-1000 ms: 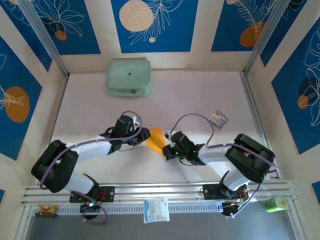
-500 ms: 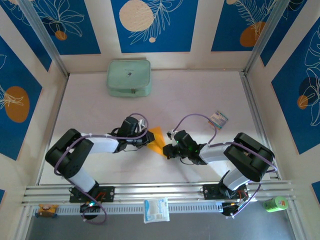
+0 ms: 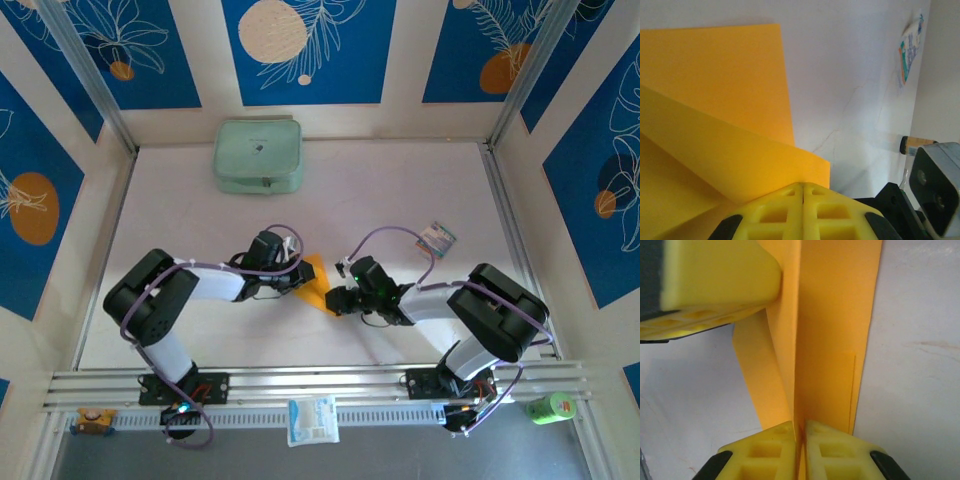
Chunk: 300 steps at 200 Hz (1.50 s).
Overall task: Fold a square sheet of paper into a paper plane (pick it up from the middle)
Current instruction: Fourth fold the wing at the center of the table.
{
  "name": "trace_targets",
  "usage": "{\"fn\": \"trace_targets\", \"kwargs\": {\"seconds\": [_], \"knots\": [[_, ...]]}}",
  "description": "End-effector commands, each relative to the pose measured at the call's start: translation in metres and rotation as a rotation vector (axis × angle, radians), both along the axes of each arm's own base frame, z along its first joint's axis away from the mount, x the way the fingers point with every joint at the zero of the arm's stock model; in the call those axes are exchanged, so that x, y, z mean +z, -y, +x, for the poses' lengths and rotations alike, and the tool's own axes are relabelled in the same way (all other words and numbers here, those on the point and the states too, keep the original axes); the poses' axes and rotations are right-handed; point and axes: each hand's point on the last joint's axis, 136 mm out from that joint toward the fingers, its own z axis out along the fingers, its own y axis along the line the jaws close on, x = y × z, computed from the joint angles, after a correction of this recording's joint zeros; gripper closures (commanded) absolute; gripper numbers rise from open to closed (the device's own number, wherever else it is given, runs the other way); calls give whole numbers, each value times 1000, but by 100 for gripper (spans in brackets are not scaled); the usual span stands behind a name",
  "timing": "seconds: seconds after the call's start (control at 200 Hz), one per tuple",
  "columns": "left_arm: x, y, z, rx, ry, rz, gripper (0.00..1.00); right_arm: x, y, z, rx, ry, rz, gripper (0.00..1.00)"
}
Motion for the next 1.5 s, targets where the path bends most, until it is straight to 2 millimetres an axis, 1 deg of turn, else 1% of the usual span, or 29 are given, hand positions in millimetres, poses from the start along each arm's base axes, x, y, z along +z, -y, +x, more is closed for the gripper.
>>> {"fn": "trace_targets", "kwargs": {"seconds": [0.0, 0.175, 0.445, 0.73, 0.865, 0.94, 1.015, 1.28, 1.4, 1.495], "knots": [[7, 9, 3, -26, 20, -24, 93, -17, 5, -16, 20, -112, -42, 87], [6, 10, 4, -30, 24, -25, 93, -18, 3, -18, 27, -141, -34, 87], [1, 10, 3, -36, 16, -18, 93, -11, 1, -16, 25, -165, -4, 85], [0, 10, 3, -36, 16, -14, 93, -15, 1, -18, 8, -202, 10, 93], [-2, 11, 3, -42, 13, -16, 92, -17, 2, -19, -8, -229, 14, 94], [-2, 13, 3, -49, 14, -22, 92, -16, 2, -20, -4, -232, 19, 94], [-3, 14, 2, -54, 9, -25, 92, -15, 1, -20, -1, -233, 19, 91], [-4, 14, 1, -66, 14, -23, 92, 0, -4, -14, 3, -215, 41, 85], [-5, 15, 0, -74, 10, -25, 92, 0, -4, -13, -6, -228, 43, 85], [-5, 16, 1, -79, 11, -23, 92, -3, -3, -14, -19, -251, 44, 88]]}}
